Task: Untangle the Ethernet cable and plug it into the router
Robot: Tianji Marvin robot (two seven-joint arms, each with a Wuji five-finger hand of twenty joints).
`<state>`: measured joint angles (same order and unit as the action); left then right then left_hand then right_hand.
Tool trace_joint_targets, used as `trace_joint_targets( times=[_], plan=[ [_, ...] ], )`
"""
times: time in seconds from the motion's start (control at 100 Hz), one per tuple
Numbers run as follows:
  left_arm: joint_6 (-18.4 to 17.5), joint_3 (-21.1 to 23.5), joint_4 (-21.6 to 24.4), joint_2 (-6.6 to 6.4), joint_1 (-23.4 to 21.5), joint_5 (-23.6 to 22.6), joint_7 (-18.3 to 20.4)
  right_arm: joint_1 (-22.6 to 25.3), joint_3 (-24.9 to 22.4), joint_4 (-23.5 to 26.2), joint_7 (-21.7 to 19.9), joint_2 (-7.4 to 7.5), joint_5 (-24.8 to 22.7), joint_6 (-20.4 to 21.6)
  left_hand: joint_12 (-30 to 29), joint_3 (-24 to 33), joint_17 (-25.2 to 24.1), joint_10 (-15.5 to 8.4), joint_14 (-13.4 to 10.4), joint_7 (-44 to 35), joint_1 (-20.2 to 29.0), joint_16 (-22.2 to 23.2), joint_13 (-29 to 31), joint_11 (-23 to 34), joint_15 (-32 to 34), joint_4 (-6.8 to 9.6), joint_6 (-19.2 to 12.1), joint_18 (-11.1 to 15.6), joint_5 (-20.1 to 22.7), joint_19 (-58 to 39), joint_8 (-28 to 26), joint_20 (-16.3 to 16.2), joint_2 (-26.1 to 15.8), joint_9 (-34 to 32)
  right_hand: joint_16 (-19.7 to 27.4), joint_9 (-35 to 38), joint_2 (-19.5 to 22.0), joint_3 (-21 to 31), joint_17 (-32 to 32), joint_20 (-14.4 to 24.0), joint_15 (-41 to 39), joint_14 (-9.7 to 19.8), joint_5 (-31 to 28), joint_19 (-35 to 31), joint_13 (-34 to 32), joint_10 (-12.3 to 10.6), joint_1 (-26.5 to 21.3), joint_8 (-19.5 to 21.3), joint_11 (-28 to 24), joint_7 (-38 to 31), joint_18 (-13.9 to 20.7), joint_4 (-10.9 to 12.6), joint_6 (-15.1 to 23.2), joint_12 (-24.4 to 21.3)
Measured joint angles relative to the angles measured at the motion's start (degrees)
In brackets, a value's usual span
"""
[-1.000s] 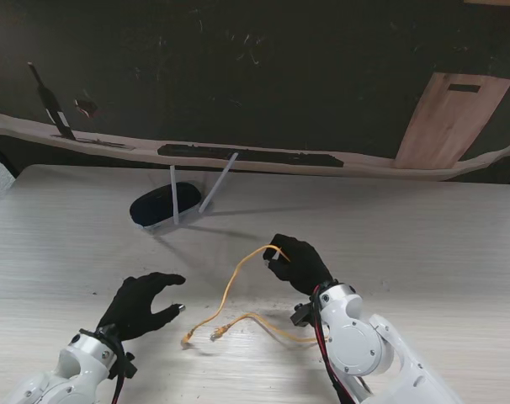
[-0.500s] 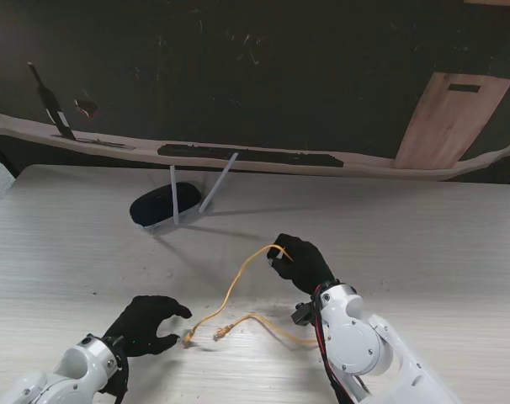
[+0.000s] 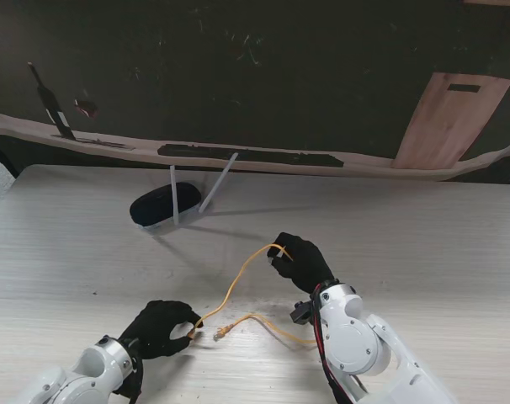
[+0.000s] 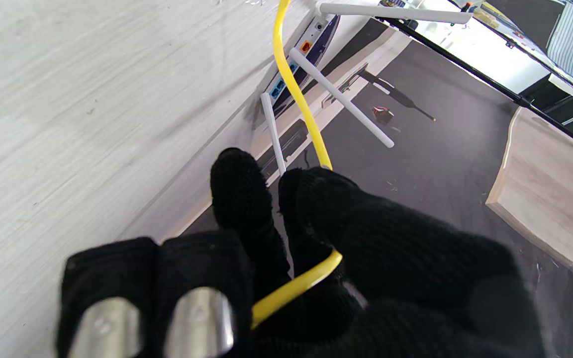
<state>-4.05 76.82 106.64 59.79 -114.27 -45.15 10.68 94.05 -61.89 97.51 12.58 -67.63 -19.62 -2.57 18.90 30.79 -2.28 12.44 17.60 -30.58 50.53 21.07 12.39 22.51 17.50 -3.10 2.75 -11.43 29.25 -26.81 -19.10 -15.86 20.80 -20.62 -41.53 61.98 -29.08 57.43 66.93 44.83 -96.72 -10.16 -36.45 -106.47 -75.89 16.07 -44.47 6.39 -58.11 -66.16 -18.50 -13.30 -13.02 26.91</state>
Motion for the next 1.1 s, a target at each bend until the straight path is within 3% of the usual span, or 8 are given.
trace_joint_targets(
  times=[0.12, 0.32, 0.62, 0.72, 0.82, 0.88, 0.96, 1.1],
  plan=[
    [1.0, -0.7, -0.3, 0.06, 0.2, -0.3, -0.7, 0.0, 0.0, 0.0, 0.2, -0.08, 0.0, 0.0, 0.0, -12.6, 0.0, -0.6, 0.0, -8.8, 9.3, 0.0, 0.0, 1.3, 0.4, 0.00, -0.3, 0.0, 1.8, 0.0, -1.3, 0.0, -1.2, -1.6, 0.0, 0.0, 0.0, 0.0, 0.0, 0.0, 0.0, 0.0, 0.0, 0.0, 0.0, 0.0, 0.0, 0.0, 0.0, 0.0, 0.0, 0.0, -0.3, 0.0],
    [1.9, -1.0, -0.3, 0.17, 0.2, -0.2, -1.1, 0.0, -0.2, 0.0, 0.4, -0.16, 0.0, -0.1, 0.4, -21.0, 0.0, -0.7, 0.0, -15.2, 14.7, 0.0, 0.1, 2.8, 1.7, -0.41, 0.0, 0.0, 3.0, -2.7, -1.3, -0.2, -5.0, -5.1, 0.0, 0.0, 0.0, 0.0, 0.0, 0.0, 0.0, 0.0, 0.0, 0.0, 0.0, 0.0, 0.0, 0.0, 0.0, 0.0, 0.0, 0.0, -0.3, 0.0],
    [0.5, -1.0, -0.5, 0.29, 0.3, 3.0, -1.0, 0.1, -0.4, 0.0, 0.2, -0.17, 0.0, -0.8, 1.1, -20.8, 0.0, -1.4, 0.0, -17.9, 15.0, 0.0, 0.5, 4.2, 3.0, -0.42, 0.2, -0.9, 3.1, -6.8, -1.9, -1.0, -4.7, -6.9, 0.0, 0.0, 0.0, 0.0, 0.0, -2.2, 0.0, 0.0, 0.0, -0.1, 0.0, 0.0, 0.0, 0.0, 0.0, 0.0, 0.0, 0.0, -0.4, 0.0],
    [-1.0, -0.9, -1.1, 0.50, 0.3, 5.4, -2.2, 0.1, -0.5, 0.0, 0.2, -0.17, 0.1, -1.4, 1.8, -12.5, -0.2, -1.4, 0.0, -20.4, 12.1, 0.1, 2.5, 5.1, 4.3, -0.43, 1.6, -1.9, 3.1, -9.3, -2.0, -2.1, -1.2, -8.6, 2.5, 0.0, -1.1, 0.7, 0.0, -7.0, 0.8, -0.1, 0.2, -0.2, 0.0, 0.0, 0.0, 0.0, 0.0, 0.3, -0.5, 0.0, -1.6, 0.0],
    [-1.7, -0.5, -1.3, 0.88, 0.1, 7.2, -3.0, 0.2, -0.8, 0.0, 0.2, -0.22, 0.2, -2.1, 2.0, -3.2, -0.6, -1.4, 0.1, -23.0, 7.8, 0.8, 4.4, 6.4, 4.8, -0.43, 2.8, -3.1, 3.1, -11.5, -2.1, -2.8, 1.8, -10.8, 9.9, 0.0, -3.7, 3.5, -2.2, -15.3, 10.5, -4.4, 0.9, 2.6, 0.4, 2.9, 5.4, 1.7, 3.0, 7.4, -10.5, 0.3, -2.2, -1.0],
    [-2.1, 0.1, -1.3, 1.07, 0.0, 9.1, -3.0, 0.3, -1.0, 0.0, 0.4, -0.25, -0.1, -2.7, 2.5, 1.2, -0.6, -1.4, 0.2, -24.1, 5.7, 1.1, 6.0, 7.1, 5.8, -0.43, 3.3, -3.5, 3.1, -12.5, -2.6, -3.5, 3.2, -12.2, 17.3, -3.0, -6.2, 5.5, -9.4, -20.3, 25.2, -11.8, 3.3, 12.2, 3.7, 7.7, 10.3, 7.5, 2.5, 12.3, -16.8, 4.1, -2.4, -2.0],
    [-2.4, 0.6, -1.2, 1.15, -0.2, 9.9, -2.7, 0.5, -1.0, 0.0, 1.1, -0.26, -2.8, -3.6, 3.1, 3.8, 0.3, -1.3, 1.1, -25.0, 4.4, 1.8, 8.4, 7.3, 7.1, -0.43, 3.8, -4.4, 3.2, -14.0, -2.7, -4.3, 3.9, -13.5, 21.4, -11.3, -9.7, 6.2, -26.8, -20.8, 43.9, -15.9, 8.4, 25.5, 14.0, 8.5, 14.2, 10.3, 6.5, 14.9, -18.6, 4.1, -1.8, -3.1],
    [-2.3, 1.0, -1.1, 1.05, -0.1, 11.0, -1.3, 1.2, -1.8, 0.3, -0.6, -0.02, -3.8, -4.6, 3.2, 6.2, 1.5, -0.3, 2.2, -25.6, 3.5, 2.5, 9.8, 7.8, 8.2, -0.17, 4.8, -5.1, 3.2, -16.5, -2.8, -5.7, 4.8, -14.0, 23.5, -32.9, -13.2, 4.7, -52.2, -24.2, 67.1, -14.5, 22.0, 45.4, 40.6, 7.5, 16.9, 10.6, 13.4, 16.2, -15.4, 4.1, 0.6, -4.4]
  ],
)
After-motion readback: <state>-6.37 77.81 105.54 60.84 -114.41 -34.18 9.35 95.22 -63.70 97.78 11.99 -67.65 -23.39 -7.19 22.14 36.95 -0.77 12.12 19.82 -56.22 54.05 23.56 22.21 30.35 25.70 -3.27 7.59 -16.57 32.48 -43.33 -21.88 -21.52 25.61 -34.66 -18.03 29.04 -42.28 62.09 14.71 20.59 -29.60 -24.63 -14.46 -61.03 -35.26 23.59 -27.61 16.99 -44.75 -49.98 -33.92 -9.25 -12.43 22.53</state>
